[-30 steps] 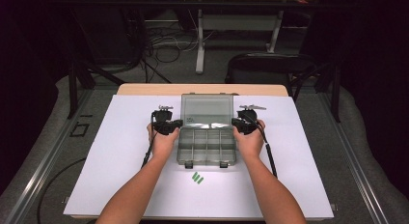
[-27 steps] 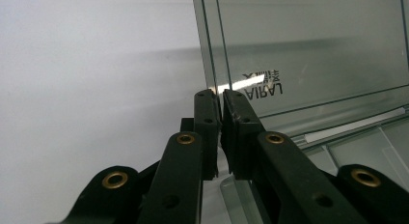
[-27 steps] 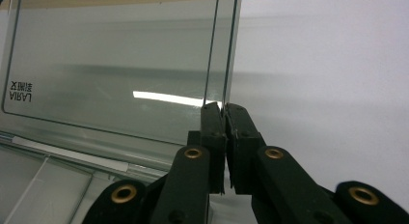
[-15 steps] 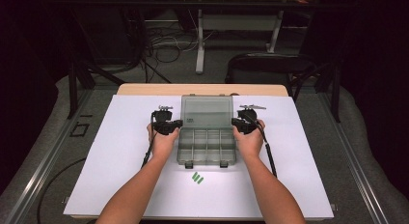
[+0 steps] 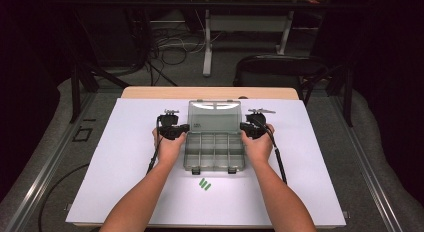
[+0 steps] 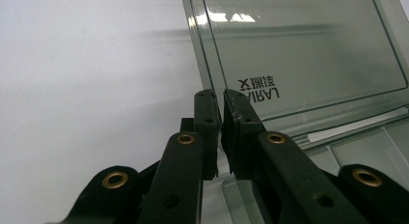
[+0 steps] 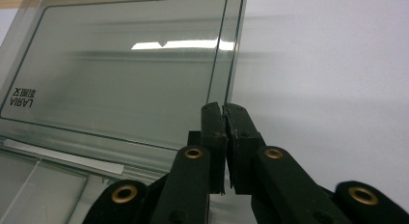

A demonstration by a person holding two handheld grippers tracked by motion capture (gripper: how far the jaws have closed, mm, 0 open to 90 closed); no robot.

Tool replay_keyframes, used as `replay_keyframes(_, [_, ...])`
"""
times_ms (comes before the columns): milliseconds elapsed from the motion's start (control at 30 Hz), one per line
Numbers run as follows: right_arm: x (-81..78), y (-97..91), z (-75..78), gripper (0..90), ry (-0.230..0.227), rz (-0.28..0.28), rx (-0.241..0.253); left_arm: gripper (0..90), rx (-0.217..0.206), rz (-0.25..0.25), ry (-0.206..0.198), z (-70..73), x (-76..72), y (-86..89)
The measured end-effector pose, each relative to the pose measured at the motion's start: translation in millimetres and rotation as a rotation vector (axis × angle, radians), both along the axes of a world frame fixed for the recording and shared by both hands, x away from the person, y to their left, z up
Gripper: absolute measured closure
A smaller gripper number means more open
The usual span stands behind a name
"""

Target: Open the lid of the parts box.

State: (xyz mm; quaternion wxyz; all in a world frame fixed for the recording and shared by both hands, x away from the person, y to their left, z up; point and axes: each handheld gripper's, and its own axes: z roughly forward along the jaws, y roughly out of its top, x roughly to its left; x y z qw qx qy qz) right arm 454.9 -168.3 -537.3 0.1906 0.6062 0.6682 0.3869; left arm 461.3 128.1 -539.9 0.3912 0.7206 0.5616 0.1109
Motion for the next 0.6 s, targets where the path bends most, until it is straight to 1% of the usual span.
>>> replay_keyframes(600, [0.5,0.2,-1.1,87.2,0.001,0.000,0.001,84.4,-0.006,-0.003,0.007,-0.9,0.6,0.3])
